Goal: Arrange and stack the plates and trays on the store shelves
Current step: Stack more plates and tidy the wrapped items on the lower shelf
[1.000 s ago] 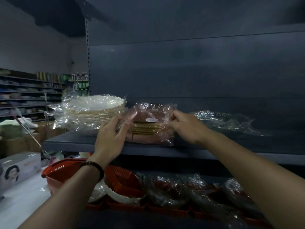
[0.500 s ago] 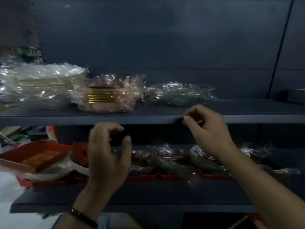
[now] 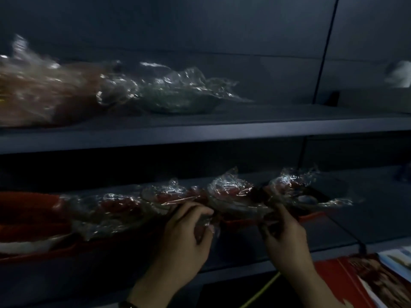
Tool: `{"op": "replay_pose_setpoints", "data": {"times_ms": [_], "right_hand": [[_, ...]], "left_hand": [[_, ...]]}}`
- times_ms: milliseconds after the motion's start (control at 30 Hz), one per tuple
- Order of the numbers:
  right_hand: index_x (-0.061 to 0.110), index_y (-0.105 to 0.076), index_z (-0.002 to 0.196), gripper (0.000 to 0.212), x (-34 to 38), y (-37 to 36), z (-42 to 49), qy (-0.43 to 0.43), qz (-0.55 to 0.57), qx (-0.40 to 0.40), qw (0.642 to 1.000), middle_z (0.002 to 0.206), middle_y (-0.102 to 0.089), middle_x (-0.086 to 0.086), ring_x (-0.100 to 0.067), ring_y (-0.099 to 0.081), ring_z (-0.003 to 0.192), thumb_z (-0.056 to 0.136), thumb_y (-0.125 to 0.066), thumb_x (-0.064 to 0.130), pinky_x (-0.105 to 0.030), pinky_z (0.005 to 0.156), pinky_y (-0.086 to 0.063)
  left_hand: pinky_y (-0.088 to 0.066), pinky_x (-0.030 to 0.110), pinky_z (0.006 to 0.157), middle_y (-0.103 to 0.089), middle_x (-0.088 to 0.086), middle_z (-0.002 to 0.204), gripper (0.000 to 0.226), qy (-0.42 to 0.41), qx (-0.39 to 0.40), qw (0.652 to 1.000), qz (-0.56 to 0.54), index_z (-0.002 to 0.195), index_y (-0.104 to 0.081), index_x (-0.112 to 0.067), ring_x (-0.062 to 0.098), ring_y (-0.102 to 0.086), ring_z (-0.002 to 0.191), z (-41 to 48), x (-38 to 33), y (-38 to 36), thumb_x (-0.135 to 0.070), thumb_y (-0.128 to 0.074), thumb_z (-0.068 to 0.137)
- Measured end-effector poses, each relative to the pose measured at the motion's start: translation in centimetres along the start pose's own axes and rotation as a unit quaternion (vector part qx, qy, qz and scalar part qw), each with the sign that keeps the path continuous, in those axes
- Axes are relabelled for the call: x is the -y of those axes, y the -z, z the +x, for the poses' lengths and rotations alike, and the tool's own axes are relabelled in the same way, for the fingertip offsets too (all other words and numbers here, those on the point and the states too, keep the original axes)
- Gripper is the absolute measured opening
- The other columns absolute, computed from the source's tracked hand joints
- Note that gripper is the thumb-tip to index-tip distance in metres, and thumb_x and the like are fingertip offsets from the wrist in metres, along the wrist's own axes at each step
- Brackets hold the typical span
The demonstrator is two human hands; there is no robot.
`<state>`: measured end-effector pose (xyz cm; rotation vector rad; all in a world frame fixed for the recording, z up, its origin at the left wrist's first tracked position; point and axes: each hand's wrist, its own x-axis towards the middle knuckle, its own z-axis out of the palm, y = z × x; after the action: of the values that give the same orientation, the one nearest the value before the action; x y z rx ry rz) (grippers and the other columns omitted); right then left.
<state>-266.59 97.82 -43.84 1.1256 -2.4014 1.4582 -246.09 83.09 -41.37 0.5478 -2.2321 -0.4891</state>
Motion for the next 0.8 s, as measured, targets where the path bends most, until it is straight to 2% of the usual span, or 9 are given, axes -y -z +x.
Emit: {"op": "replay_pose_setpoints", "data": {"times_ms": [100,200,267,333,433,600,700,767,800], "right_hand": [[0.043,-0.049,0.149,0.066,-0.8,-0.7,1.1,0.005,-0.022,-0.016,1.000,0.110,-0.069,0.008,-0.009,-0.069,0.088,0.092,-0.075,0.023,-0.038,0.078,-0.060],[0.047,-0.045,0.149,0.063,-1.8,-1.8,1.5,-0.001,-0.058,-0.001,0.998,0.110,-0.070,0.005,-0.015,-0.069,0.091,0.093,-0.072,0.034,-0.040,0.077,-0.059],[0.046,-0.042,0.150,0.065,-2.6,-2.5,1.7,-0.004,-0.069,0.012,0.998,0.108,-0.073,0.003,-0.021,-0.070,0.098,0.093,-0.072,0.035,-0.043,0.080,-0.060],[0.047,-0.042,0.150,0.064,-3.3,-3.0,2.2,-0.014,-0.067,0.013,0.998,0.113,-0.074,0.003,-0.019,-0.071,0.102,0.094,-0.071,0.034,-0.043,0.083,-0.061],[0.046,-0.051,0.143,0.056,-3.4,-3.8,2.8,-0.017,-0.044,-0.009,0.999,0.115,-0.071,0.004,-0.016,-0.071,0.100,0.095,-0.074,0.030,-0.037,0.083,-0.061],[0.038,-0.065,0.132,0.052,-3.4,-4.8,3.1,-0.014,-0.022,-0.024,0.999,0.120,-0.069,0.003,-0.015,-0.069,0.109,0.089,-0.079,0.011,-0.030,0.093,-0.058],[0.040,-0.065,0.126,0.045,-3.0,-4.9,2.7,0.002,-0.016,-0.038,0.999,0.114,-0.068,0.004,-0.014,-0.068,0.102,0.091,-0.079,0.015,-0.014,0.086,-0.050],[0.038,-0.065,0.123,0.031,-2.2,-4.5,2.3,0.013,0.006,-0.059,0.998,0.109,-0.069,0.007,-0.009,-0.067,0.096,0.097,-0.075,0.023,-0.001,0.078,-0.041],[0.037,-0.066,0.120,0.025,-1.6,-4.1,2.0,0.023,0.018,-0.073,0.997,0.105,-0.069,0.009,-0.006,-0.067,0.093,0.098,-0.073,0.025,0.001,0.075,-0.040]], "left_hand": [[-0.046,0.024,0.101,-0.052,-0.032,0.122,0.022,0.006,-0.005,1.000,0.011,0.117,-0.067,-0.042,0.001,-0.052,0.122,1.2,0.6,-2.2,-0.040,-0.066,0.095],[-0.048,0.024,0.098,-0.054,-0.031,0.121,0.022,0.022,-0.007,1.000,-0.003,0.115,-0.068,-0.040,0.001,-0.055,0.119,1.5,1.7,-3.7,-0.036,-0.069,0.094],[-0.044,0.027,0.099,-0.054,-0.031,0.120,0.022,0.030,-0.002,0.999,0.027,0.115,-0.065,-0.041,-0.002,-0.053,0.116,1.4,2.6,-4.7,-0.039,-0.068,0.093],[-0.035,0.032,0.100,-0.056,-0.031,0.120,0.023,0.024,-0.005,0.997,0.079,0.116,-0.064,-0.044,0.001,-0.051,0.114,1.3,3.1,-5.4,-0.047,-0.059,0.093],[-0.030,0.033,0.099,-0.058,-0.030,0.118,0.025,0.019,-0.014,0.996,0.091,0.114,-0.065,-0.045,0.002,-0.051,0.113,1.2,3.2,-5.9,-0.052,-0.052,0.093],[-0.042,0.042,0.101,-0.056,-0.029,0.121,0.024,0.023,-0.015,0.998,0.048,0.114,-0.064,-0.046,0.002,-0.053,0.118,0.9,2.9,-5.7,-0.044,-0.065,0.090],[-0.048,0.046,0.100,-0.054,-0.030,0.124,0.025,0.029,-0.021,0.999,0.021,0.113,-0.065,-0.047,0.005,-0.052,0.121,0.8,2.2,-4.9,-0.049,-0.057,0.089],[-0.049,0.051,0.102,-0.051,-0.031,0.127,0.026,0.035,-0.027,0.999,0.018,0.112,-0.066,-0.048,0.005,-0.048,0.126,0.7,1.7,-4.2,-0.052,-0.056,0.089],[-0.047,0.052,0.104,-0.050,-0.032,0.128,0.026,0.041,-0.033,0.998,0.020,0.113,-0.065,-0.050,0.005,-0.047,0.129,0.6,1.5,-3.9,-0.053,-0.058,0.089]]}}
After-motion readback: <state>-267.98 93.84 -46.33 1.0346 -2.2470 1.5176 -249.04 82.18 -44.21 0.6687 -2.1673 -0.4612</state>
